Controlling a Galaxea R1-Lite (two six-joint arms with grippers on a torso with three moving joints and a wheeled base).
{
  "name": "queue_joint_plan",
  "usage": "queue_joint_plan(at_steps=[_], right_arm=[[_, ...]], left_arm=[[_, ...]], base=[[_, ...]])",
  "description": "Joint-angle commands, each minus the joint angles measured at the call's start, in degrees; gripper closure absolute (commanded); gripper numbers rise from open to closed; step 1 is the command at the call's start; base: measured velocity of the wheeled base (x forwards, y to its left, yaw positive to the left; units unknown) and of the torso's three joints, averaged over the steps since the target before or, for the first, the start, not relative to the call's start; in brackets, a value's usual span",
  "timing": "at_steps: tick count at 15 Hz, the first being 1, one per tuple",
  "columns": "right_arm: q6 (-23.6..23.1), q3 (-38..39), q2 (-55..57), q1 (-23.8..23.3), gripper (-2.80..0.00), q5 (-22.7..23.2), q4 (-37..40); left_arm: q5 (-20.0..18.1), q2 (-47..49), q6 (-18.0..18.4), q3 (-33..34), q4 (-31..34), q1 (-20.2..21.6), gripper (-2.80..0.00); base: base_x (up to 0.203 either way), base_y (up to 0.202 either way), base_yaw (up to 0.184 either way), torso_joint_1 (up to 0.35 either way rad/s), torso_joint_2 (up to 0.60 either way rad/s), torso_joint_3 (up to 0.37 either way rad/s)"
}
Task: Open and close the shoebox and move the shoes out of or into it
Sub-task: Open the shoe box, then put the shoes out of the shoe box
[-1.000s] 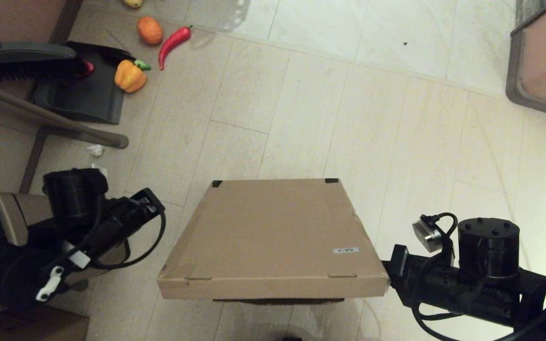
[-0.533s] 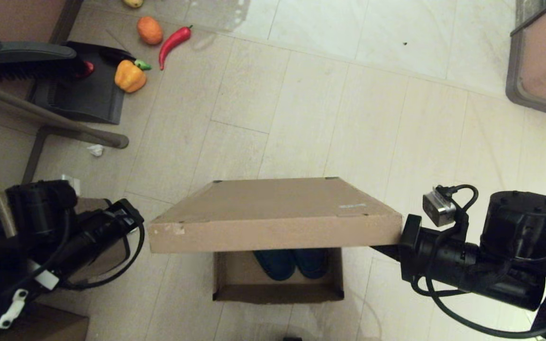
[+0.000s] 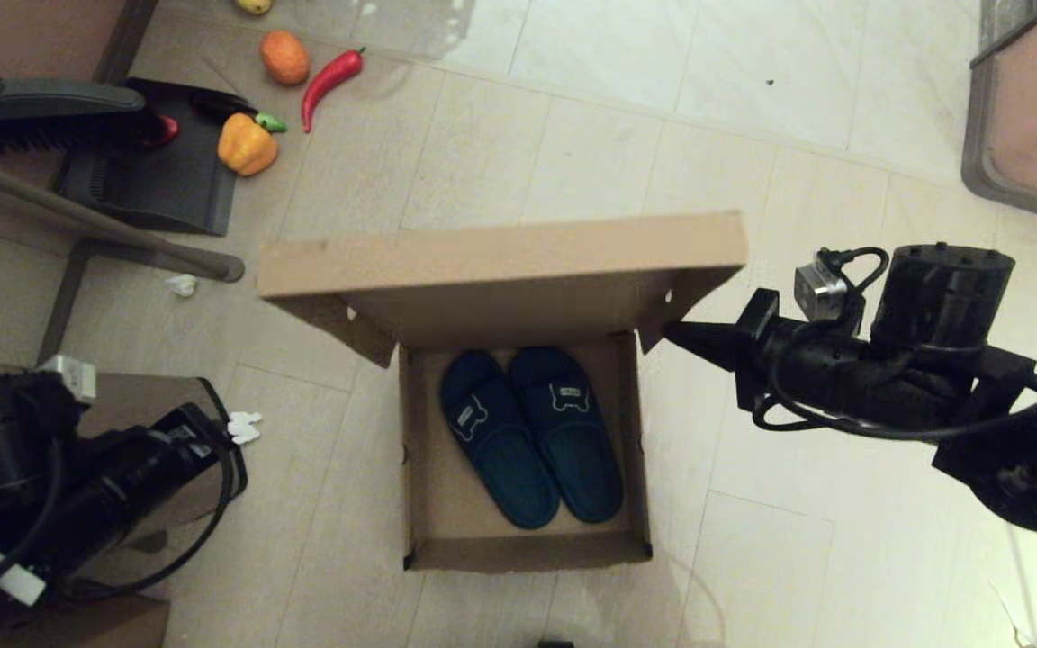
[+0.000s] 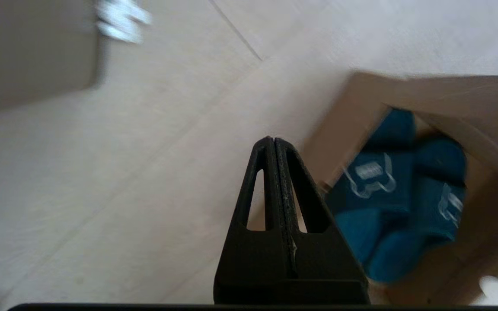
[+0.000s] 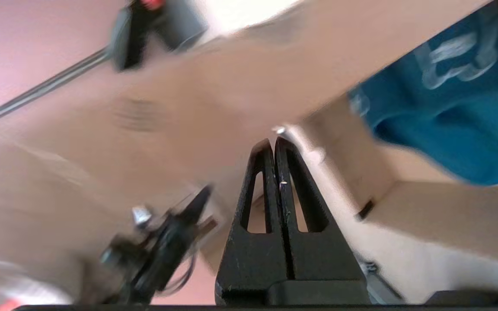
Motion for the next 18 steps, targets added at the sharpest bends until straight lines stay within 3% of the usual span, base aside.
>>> queue_joint_plan(at_steps=[1,4,5,7,9,10,14,18], right_arm=[[-2.35,-4.26,-0.05,-1.56,0.00,0.17,7.00],[-22.67,-4.29,-1.46,-1.14,0.00,0.01,17.65],[-30.40,-4.68,-1.54,-0.12,0.00,-0.17,25.91],[-39.40,-6.61,-0.27,5.07,0.00,-1.75,38.31],[-41.41,-7.67,6.21,9.44,0.00,-7.17,39.97],[-41.81,-8.12,10.19,11.59,0.00,-11.42,38.89],[-42.50,-13.07,25.53,20.10,0.00,-29.23,25.80],[-42.68,-23.19,34.30,24.18,0.00,-36.09,23.66]], left_arm=[[0.08,-2.47,-0.06,0.71,-0.10,1.87,0.00],[0.08,-2.38,1.14,1.23,-0.17,1.99,0.00],[0.08,-2.52,1.54,1.46,-0.17,1.99,0.00],[-0.12,-3.80,3.06,3.41,-0.28,1.61,0.00],[-1.16,-6.03,7.15,5.74,-0.47,1.47,0.00],[-1.50,-6.45,7.42,5.85,-0.52,1.47,0.00],[-1.42,-7.60,8.24,5.89,-0.52,1.47,0.00],[-1.42,-8.94,8.92,8.49,-0.52,1.47,0.00]], base=[[0.000,0.000,0.000,0.000,0.00,0.000],[0.000,0.000,0.000,0.000,0.00,0.000],[0.000,0.000,0.000,0.000,0.00,0.000],[0.000,0.000,0.000,0.000,0.00,0.000],[0.000,0.000,0.000,0.000,0.00,0.000],[0.000,0.000,0.000,0.000,0.00,0.000],[0.000,0.000,0.000,0.000,0.00,0.000],[0.000,0.000,0.000,0.000,0.00,0.000]])
